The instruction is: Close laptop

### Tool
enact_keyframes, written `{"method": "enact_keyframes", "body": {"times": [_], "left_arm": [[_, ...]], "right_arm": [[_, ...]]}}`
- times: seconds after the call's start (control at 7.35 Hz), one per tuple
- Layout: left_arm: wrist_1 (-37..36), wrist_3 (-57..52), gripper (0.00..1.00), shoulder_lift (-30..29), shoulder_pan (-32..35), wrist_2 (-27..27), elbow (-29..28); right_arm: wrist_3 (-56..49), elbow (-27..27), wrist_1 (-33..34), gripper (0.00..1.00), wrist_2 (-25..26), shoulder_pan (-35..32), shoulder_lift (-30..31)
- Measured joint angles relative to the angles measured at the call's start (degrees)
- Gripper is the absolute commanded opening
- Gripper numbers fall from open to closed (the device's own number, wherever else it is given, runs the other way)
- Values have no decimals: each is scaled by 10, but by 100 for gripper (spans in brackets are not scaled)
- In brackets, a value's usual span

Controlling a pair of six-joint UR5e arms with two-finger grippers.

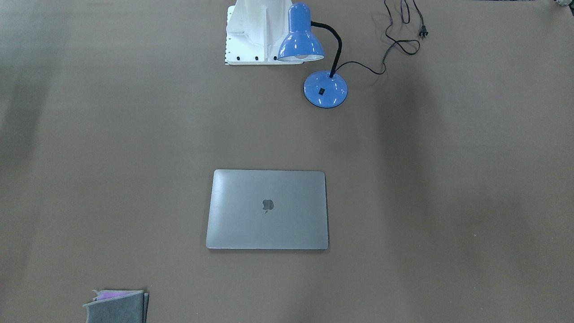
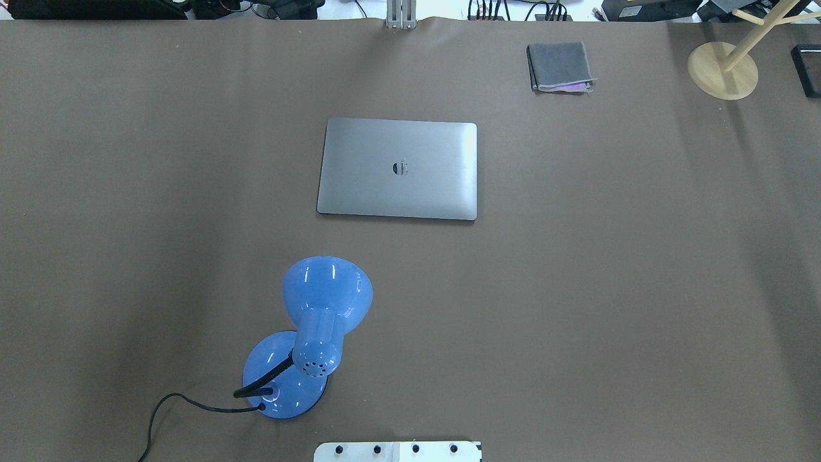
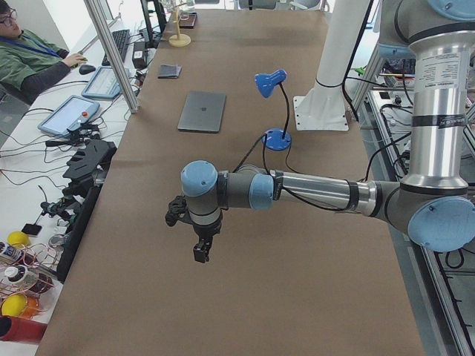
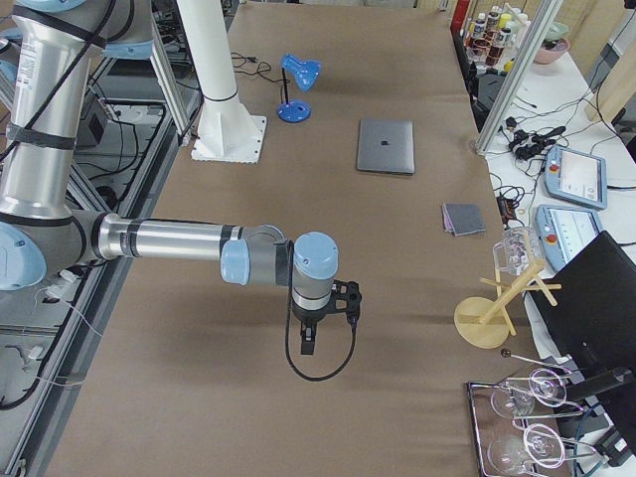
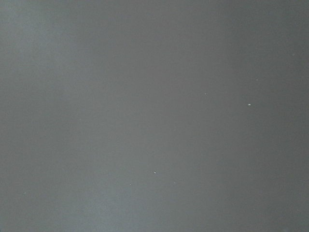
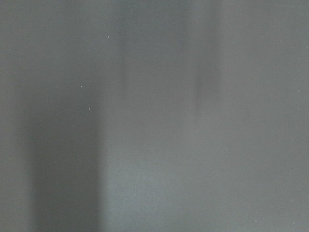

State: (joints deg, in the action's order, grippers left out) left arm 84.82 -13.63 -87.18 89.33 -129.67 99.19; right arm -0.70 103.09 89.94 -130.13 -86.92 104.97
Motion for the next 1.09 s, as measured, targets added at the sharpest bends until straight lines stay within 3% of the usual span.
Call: {"method": "enact_keyframes", "body": {"times": [1.09], "left_arm": [[7, 0, 99, 3, 0, 0, 0]], "right_arm": [[-1, -3, -2, 100, 0, 3, 4]]}}
